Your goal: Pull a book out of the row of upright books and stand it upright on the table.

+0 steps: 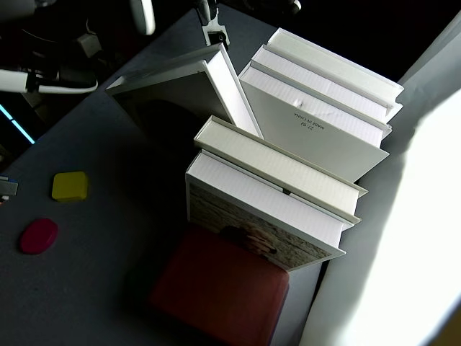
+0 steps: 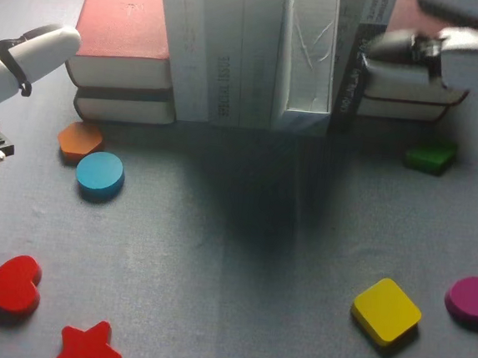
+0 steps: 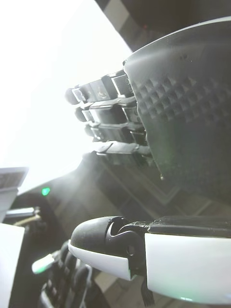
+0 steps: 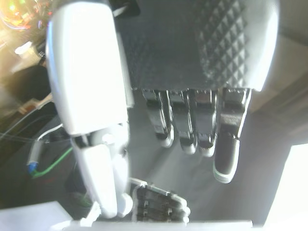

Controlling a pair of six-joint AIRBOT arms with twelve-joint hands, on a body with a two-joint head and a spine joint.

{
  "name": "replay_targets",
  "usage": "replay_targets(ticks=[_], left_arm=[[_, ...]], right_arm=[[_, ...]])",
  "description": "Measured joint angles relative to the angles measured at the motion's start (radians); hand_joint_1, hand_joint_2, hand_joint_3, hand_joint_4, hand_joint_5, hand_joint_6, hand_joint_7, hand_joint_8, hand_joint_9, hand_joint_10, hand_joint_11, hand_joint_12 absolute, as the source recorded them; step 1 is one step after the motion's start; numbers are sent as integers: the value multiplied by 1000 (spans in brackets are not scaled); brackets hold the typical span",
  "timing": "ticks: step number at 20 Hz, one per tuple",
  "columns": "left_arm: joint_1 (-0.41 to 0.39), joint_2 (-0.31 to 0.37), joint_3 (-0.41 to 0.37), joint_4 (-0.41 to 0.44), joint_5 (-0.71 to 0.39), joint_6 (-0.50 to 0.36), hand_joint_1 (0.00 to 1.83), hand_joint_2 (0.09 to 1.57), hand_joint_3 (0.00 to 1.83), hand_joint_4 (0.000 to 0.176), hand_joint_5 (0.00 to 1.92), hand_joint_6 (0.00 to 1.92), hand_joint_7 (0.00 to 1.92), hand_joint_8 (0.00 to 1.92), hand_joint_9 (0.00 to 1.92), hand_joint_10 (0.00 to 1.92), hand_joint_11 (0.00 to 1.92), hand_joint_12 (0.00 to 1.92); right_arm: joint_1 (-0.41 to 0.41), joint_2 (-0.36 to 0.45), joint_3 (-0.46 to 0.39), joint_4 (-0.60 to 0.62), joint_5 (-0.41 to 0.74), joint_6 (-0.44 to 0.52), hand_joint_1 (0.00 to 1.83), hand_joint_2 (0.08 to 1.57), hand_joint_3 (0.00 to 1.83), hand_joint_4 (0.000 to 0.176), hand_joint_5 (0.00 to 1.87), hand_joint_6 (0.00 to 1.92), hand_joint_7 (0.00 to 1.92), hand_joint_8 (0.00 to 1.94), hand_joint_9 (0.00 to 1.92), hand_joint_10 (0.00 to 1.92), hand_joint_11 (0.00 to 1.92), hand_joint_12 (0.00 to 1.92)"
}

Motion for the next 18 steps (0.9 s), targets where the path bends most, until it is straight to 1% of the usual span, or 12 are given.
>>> replay_targets(ticks=[2, 3, 4, 5, 6, 8, 9, 13, 15, 16, 17, 18], left_arm=[[0, 0, 0, 2, 0, 0, 871, 1215, 0, 19, 254, 2, 146, 2, 73, 7, 0, 391], [0, 0, 0, 3, 0, 0, 850, 1216, 0, 24, 253, 1, 146, 1, 76, 7, 0, 394], [0, 0, 0, 1, 0, 0, 850, 1218, 2, 22, 257, 2, 144, 0, 75, 6, 0, 395], [0, 0, 0, 0, 0, 0, 867, 1218, 0, 24, 255, 0, 113, 1, 50, 1, 0, 295], [1, 0, 0, 0, 0, 0, 867, 1218, 0, 24, 255, 0, 113, 1, 50, 1, 0, 295], [1, -2, 0, 0, 0, 0, 857, 1213, 0, 21, 260, 1, 112, 1, 57, 1, 0, 516], [1, -3, 0, -4, 0, 0, 848, 1207, 0, 25, 261, 1, 114, 0, 64, 3, 0, 581], [9, -31, 18, -23, 1, -9, 841, 1208, 2, 19, 279, 3, 162, 4, 115, 9, 0, 745], [9, -47, 30, -22, 4, -16, 832, 1213, 3, 15, 275, 0, 161, 2, 116, 8, 0, 750], [9, -52, 31, -22, 6, -18, 826, 1220, 4, 26, 264, 0, 146, 0, 105, 2, 0, 740], [9, -55, 36, -20, 9, -19, 805, 1221, 4, 46, 250, 0, 138, 0, 96, 0, 0, 748], [9, -55, 38, -20, 14, -19, 808, 1219, 1, 50, 249, 1, 141, 1, 96, 1, 0, 761]], right_arm=[[43, 0, -3, -97, -34, 52, 1241, 990, 0, 78, 0, 0, 0, 0, 0, 0, 0, 0], [63, 2, -7, -127, -45, 74, 1175, 1004, 0, 89, 0, 0, 0, 0, 0, 0, 0, 0], [103, 1, -12, -236, -62, 137, 1170, 900, 84, 58, 0, 0, 0, 0, 0, 0, 0, 322], [144, -6, -18, -380, -70, 218, 1244, 876, 29, 71, 0, 0, 0, 0, 0, 0, 0, 1348], [164, -13, -24, -461, -73, 268, 1244, 876, 29, 71, 0, 0, 0, 0, 0, 0, 0, 1348], [196, -37, -39, -641, -81, 374, 1158, 999, 21, 47, 0, 0, 0, 0, 0, 0, 0, 22], [198, -57, -38, -720, -86, 423, 1249, 956, 0, 15, 0, 0, 0, 0, 0, 0, 0, 4], [190, -112, -21, -916, -105, 541, 1232, 992, 14, 65, 0, 0, 0, 0, 0, 0, 7, 5], [183, -132, -11, -960, -119, 547, 1187, 1027, 28, 42, 0, 0, 0, 0, 0, 0, 14, 9], [177, -141, -11, -986, -122, 553, 1169, 1062, 19, 49, 0, 0, 2, 5, 0, 0, 2, 206], [174, -148, -11, -1007, -119, 562, 1177, 1053, 4, 16, 113, 24, 103, 8, 42, 15, 0, 616], [171, -161, -11, -1049, -113, 583, 1154, 1067, 4, 10, 165, 30, 133, 7, 73, 25, 0, 885]])
